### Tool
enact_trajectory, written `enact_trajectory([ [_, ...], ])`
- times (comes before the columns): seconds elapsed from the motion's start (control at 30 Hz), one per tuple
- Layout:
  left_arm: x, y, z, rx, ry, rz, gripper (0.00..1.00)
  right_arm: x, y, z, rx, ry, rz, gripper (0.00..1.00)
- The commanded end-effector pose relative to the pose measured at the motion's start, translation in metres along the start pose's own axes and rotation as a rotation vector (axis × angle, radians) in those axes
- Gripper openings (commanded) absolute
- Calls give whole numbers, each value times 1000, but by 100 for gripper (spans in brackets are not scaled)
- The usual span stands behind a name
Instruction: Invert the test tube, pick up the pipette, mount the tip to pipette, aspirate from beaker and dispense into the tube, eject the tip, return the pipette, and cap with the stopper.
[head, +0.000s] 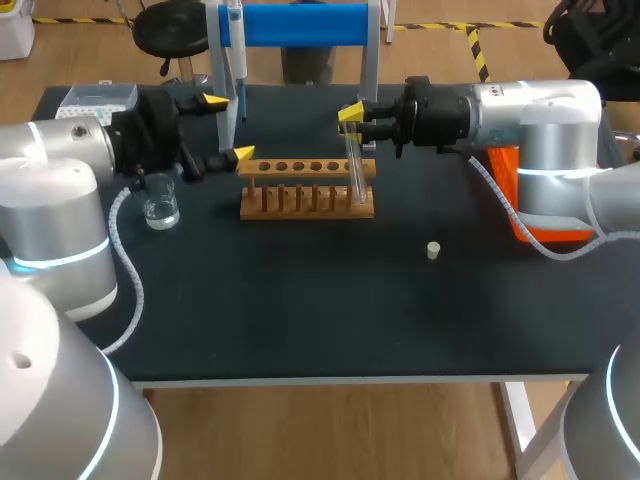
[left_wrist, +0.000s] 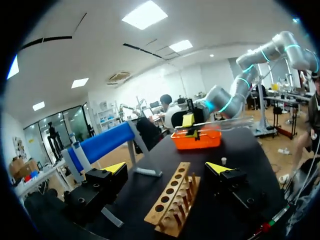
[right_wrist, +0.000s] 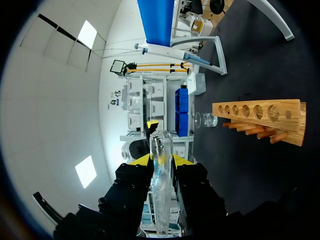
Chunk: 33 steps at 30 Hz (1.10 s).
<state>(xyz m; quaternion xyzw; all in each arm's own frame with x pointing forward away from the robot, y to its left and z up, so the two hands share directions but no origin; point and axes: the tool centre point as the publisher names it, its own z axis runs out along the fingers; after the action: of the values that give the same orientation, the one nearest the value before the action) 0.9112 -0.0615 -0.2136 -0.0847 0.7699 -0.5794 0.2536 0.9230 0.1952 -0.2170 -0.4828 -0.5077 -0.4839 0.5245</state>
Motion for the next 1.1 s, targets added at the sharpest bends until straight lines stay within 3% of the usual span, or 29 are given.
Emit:
enact_trajectory([
  [0.03, 6, 9, 0, -115, -3, 455, 100, 1, 0, -1, 0, -3, 0, 0],
  [0.3, 6, 9, 0, -115, -3, 455, 100, 1, 0, -1, 0, -3, 0, 0],
  [0.37, 4, 2, -6, -52, -72, 655, 100, 1, 0, -1, 0, -3, 0, 0],
  [0.43, 6, -5, -6, 110, -149, 804, 100, 1, 0, -1, 0, -3, 0, 0],
  [0.53, 7, -8, -6, 195, -199, 974, 100, 1, 0, -1, 0, -3, 0, 0],
  [0.8, 17, -18, -3, 431, -153, 1224, 100, 1, 0, -1, 0, -3, 0, 0],
  [1.1, 32, -34, 3, 549, -82, 1393, 100, 1, 0, -1, 0, -3, 0, 0],
])
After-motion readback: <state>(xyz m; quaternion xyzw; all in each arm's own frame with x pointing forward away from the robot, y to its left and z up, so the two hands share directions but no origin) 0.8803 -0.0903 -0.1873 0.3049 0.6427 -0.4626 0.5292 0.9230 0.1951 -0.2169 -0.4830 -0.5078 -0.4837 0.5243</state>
